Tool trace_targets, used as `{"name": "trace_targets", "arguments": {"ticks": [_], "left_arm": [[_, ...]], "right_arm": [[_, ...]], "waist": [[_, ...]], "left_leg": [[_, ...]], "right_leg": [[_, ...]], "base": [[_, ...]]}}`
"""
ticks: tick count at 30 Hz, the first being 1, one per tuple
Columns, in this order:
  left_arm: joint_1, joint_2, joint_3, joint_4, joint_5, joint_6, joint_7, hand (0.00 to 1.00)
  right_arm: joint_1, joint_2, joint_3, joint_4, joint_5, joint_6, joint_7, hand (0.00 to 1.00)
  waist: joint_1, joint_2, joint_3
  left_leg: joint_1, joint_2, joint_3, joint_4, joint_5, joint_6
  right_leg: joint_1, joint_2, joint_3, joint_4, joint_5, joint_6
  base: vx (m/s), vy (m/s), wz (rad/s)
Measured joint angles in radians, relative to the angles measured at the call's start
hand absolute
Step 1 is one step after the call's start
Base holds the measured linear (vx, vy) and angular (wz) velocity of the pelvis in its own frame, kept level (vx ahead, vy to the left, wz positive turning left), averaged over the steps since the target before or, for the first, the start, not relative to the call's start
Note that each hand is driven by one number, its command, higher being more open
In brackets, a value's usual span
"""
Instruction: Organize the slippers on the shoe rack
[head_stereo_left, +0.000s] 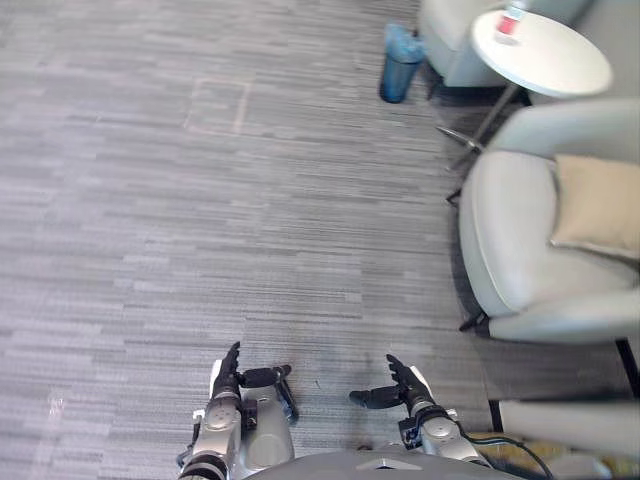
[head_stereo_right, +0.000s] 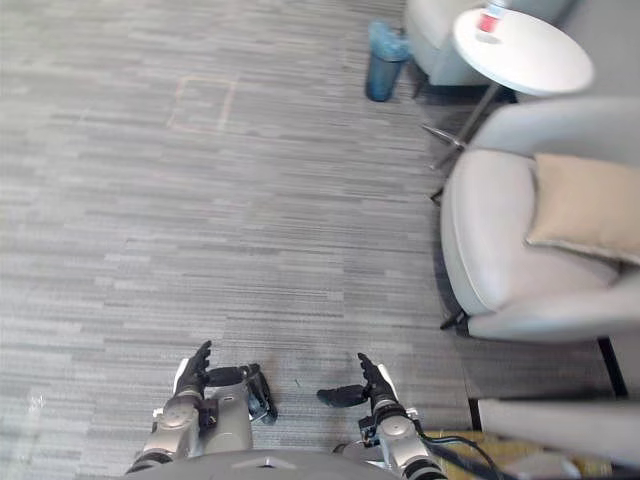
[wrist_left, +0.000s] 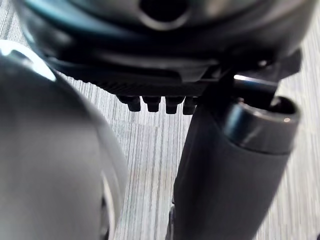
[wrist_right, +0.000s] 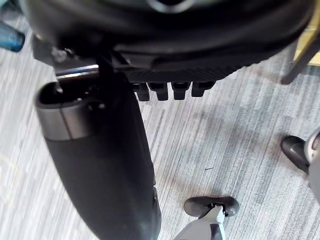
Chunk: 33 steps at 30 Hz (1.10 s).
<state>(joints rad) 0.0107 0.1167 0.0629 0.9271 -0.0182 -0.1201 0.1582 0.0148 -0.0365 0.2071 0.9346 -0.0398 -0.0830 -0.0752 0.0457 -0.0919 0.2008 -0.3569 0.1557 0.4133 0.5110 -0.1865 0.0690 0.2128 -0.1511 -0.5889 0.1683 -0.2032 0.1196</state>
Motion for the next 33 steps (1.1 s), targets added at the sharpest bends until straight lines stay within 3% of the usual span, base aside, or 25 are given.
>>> {"name": "trace_targets", "arguments": {"ticks": [2,3,4,6,8,11,12,13,14,15,16,17,18,19,20,21,22,23,24,26,28,29,30,32,33], "left_arm": [[0.009,-0.003,0.001,0.005,-0.003,0.002,0.001,1.0],[0.013,-0.001,0.001,0.021,-0.004,0.002,0.002,1.0],[0.014,0.0,0.0,0.035,-0.004,0.003,0.002,1.0],[0.024,0.0,0.0,0.051,0.001,0.013,0.002,1.0],[0.029,-0.002,-0.001,0.059,0.01,0.016,0.002,1.0],[0.024,-0.017,-0.008,0.072,0.01,0.019,0.001,1.0],[0.022,-0.022,-0.008,0.08,0.009,0.022,-0.001,1.0],[0.022,-0.022,-0.009,0.082,0.011,0.022,-0.004,1.0],[0.025,-0.023,-0.016,0.088,0.011,0.022,-0.006,1.0],[0.027,-0.032,-0.02,0.091,0.012,0.02,-0.006,1.0],[0.029,-0.041,-0.022,0.086,0.012,0.015,-0.015,1.0],[0.034,-0.045,-0.029,0.082,0.02,0.016,-0.022,1.0],[0.037,-0.047,-0.033,0.082,0.025,0.016,-0.022,1.0],[0.042,-0.051,-0.028,0.077,0.029,0.013,-0.025,1.0],[0.041,-0.055,-0.001,0.071,0.029,0.013,-0.027,1.0],[0.049,-0.068,0.047,0.048,0.028,0.014,-0.024,1.0],[0.057,-0.079,0.081,0.024,0.026,0.013,-0.02,1.0],[0.059,-0.083,0.105,0.005,0.027,0.012,-0.013,1.0],[0.057,-0.074,0.109,-0.009,0.027,0.011,-0.014,1.0],[0.046,-0.073,0.108,-0.013,0.027,0.0,-0.015,1.0],[0.031,-0.071,0.101,-0.016,0.027,-0.004,-0.015,1.0],[0.031,-0.065,0.096,-0.019,0.025,-0.011,-0.014,1.0],[0.024,-0.046,0.08,-0.017,0.027,-0.01,-0.013,1.0],[0.009,-0.03,0.059,-0.009,0.027,-0.01,-0.013,1.0],[0.009,-0.027,0.07,0.009,0.011,0.0,-0.014,1.0]], "right_arm": [[-0.014,0.017,0.003,0.001,0.0,0.0,0.009,1.0],[-0.028,0.027,0.011,0.0,-0.001,-0.001,0.012,1.0],[-0.035,0.032,0.011,-0.004,-0.001,-0.006,0.017,1.0],[-0.039,0.035,0.015,-0.025,0.0,-0.014,0.027,1.0],[-0.04,0.034,0.018,-0.036,0.0,-0.016,0.027,1.0],[-0.03,0.022,0.018,-0.04,0.003,-0.014,0.027,1.0],[-0.024,0.019,0.018,-0.04,0.002,-0.016,0.026,1.0],[-0.027,0.017,0.017,-0.043,0.003,-0.017,0.026,1.0],[-0.019,0.015,0.01,-0.043,0.003,-0.016,0.026,1.0],[-0.024,0.009,0.008,-0.038,0.003,-0.013,0.025,1.0],[-0.036,0.003,0.002,-0.039,0.002,-0.012,0.025,1.0],[-0.038,0.0,-0.012,-0.038,0.002,-0.005,0.021,1.0],[-0.033,-0.001,-0.019,-0.038,0.002,-0.005,0.021,1.0],[-0.016,0.002,-0.031,-0.049,0.001,-0.005,0.02,1.0],[0.004,0.001,-0.03,-0.07,0.0,-0.004,0.019,1.0],[0.017,0.002,-0.027,-0.095,0.001,-0.004,0.019,1.0],[0.02,0.006,-0.023,-0.1,0.001,-0.004,0.019,1.0],[0.019,0.02,-0.02,-0.097,0.001,-0.002,0.018,1.0],[0.021,0.034,-0.018,-0.092,0.001,-0.001,0.018,1.0],[0.002,0.037,-0.017,-0.089,0.001,-0.002,0.018,1.0],[-0.013,0.036,-0.019,-0.082,0.001,-0.002,0.013,1.0],[-0.013,0.033,-0.018,-0.06,0.001,-0.004,0.008,1.0],[-0.012,0.045,-0.012,-0.042,0.001,-0.002,0.004,1.0],[-0.012,0.048,-0.009,-0.015,-0.001,-0.002,0.006,1.0],[-0.013,0.049,-0.009,-0.008,-0.005,-0.002,0.006,1.0]], "waist": [[0.004,0.007,0.004],[0.006,0.024,0.016],[0.004,0.034,0.022],[-0.006,0.051,0.029],[-0.022,0.051,0.028],[-0.05,0.052,0.03],[-0.053,0.051,0.03],[-0.055,0.05,0.034],[-0.066,0.052,0.028],[-0.056,0.081,0.026],[-0.041,0.089,0.026],[-0.055,0.092,0.026],[-0.061,0.093,0.025],[-0.067,0.092,0.019],[-0.062,0.092,0.018],[-0.05,0.102,0.017],[-0.046,0.11,0.017],[-0.039,0.109,0.019],[-0.022,0.091,0.015],[-0.001,0.078,0.016],[0.004,0.071,0.022],[0.01,0.061,0.028],[0.001,0.026,0.024],[0.003,0.019,0.022],[0.004,0.025,0.019]], "left_leg": [[0.057,-0.032,-0.047,-0.005,-0.041,0.008],[0.136,-0.043,-0.073,-0.036,-0.062,0.005],[0.187,-0.047,-0.089,-0.056,-0.075,0.006],[0.299,-0.056,-0.128,-0.125,-0.082,-0.001],[0.365,-0.064,-0.186,-0.197,-0.077,-0.01],[0.413,-0.073,-0.286,-0.276,-0.079,-0.035],[0.436,-0.076,-0.312,-0.3,-0.083,-0.051],[0.456,-0.078,-0.333,-0.316,-0.087,-0.067],[0.481,-0.073,-0.375,-0.332,-0.097,-0.088],[0.499,-0.047,-0.389,-0.349,-0.099,-0.094],[0.502,-0.046,-0.407,-0.354,-0.083,-0.113],[0.517,-0.049,-0.45,-0.344,-0.068,-0.126],[0.519,-0.049,-0.466,-0.323,-0.064,-0.131],[0.49,-0.047,-0.49,-0.195,-0.058,-0.144],[0.424,-0.036,-0.472,-0.025,-0.054,-0.191],[0.314,0.017,-0.421,0.216,-0.015,-0.28],[0.254,0.068,-0.358,0.357,-0.024,-0.272],[0.205,0.126,-0.276,0.459,-0.057,-0.23],[0.162,0.153,-0.174,0.452,-0.097,-0.179],[0.085,0.129,-0.12,0.286,-0.116,-0.142],[0.029,0.085,-0.144,0.085,-0.072,-0.128],[0.034,0.024,-0.183,-0.061,0.108,-0.091],[0.065,-0.009,-0.179,-0.087,0.112,-0.082],[0.062,-0.017,-0.197,-0.075,0.09,-0.06],[0.07,-0.013,-0.204,-0.03,0.046,-0.058]], "right_leg": [[-0.035,-0.068,0.032,0.256,0.03,0.005],[-0.08,-0.119,0.075,0.478,0.081,-0.037],[-0.113,-0.129,0.11,0.595,0.049,-0.074],[-0.204,-0.079,0.195,0.697,-0.014,-0.084],[-0.311,0.002,0.249,0.613,-0.048,-0.105],[-0.438,0.069,0.285,0.312,-0.021,-0.084],[-0.459,0.077,0.299,0.174,0.031,-0.072],[-0.461,0.081,0.31,0.104,0.12,-0.074],[-0.425,0.096,0.315,0.057,0.222,-0.11],[-0.411,0.119,0.298,0.069,0.196,-0.121],[-0.436,0.104,0.294,0.149,0.14,-0.139],[-0.434,0.079,0.286,0.239,0.065,-0.148],[-0.422,0.072,0.273,0.258,0.043,-0.15],[-0.358,0.068,0.236,0.236,0.004,-0.145],[-0.302,0.079,0.223,0.182,-0.007,-0.142],[-0.233,0.111,0.216,0.114,-0.007,-0.143],[-0.187,0.134,0.215,0.074,-0.007,-0.144],[-0.123,0.152,0.214,0.028,-0.008,-0.145],[-0.062,0.153,0.229,-0.02,-0.008,-0.145],[-0.022,0.134,0.255,-0.053,-0.008,-0.144],[0.001,0.109,0.269,-0.055,-0.017,-0.126],[0.04,0.086,0.286,-0.056,-0.034,-0.09],[0.048,0.052,0.288,-0.056,-0.036,-0.085],[0.041,0.063,0.324,-0.075,0.023,-0.083],[0.052,0.064,0.335,-0.053,0.072,-0.057]], "base": [[0.51,0.26,0.84],[0.42,0.192,0.56],[0.44,0.125,0.58],[0.36,0.033,0.64],[0.32,-0.062,0.86],[0.39,-0.152,0.97],[0.47,-0.189,0.91],[0.42,-0.177,0.92],[0.47,-0.199,0.76],[0.46,-0.193,0.65],[0.65,-0.293,0.59],[0.5,-0.244,0.65],[0.59,-0.308,1.02],[0.5,-0.259,0.87],[0.57,-0.3,0.77],[0.46,-0.234,0.3],[0.52,-0.208,0.09],[0.42,-0.13,-0.11],[0.42,-0.095,-0.27],[0.37,0.056,-0.52],[0.53,0.212,-0.43],[0.56,0.225,-0.07],[0.47,0.168,0.14],[0.39,0.152,0.36],[0.36,0.16,0.11]]}}
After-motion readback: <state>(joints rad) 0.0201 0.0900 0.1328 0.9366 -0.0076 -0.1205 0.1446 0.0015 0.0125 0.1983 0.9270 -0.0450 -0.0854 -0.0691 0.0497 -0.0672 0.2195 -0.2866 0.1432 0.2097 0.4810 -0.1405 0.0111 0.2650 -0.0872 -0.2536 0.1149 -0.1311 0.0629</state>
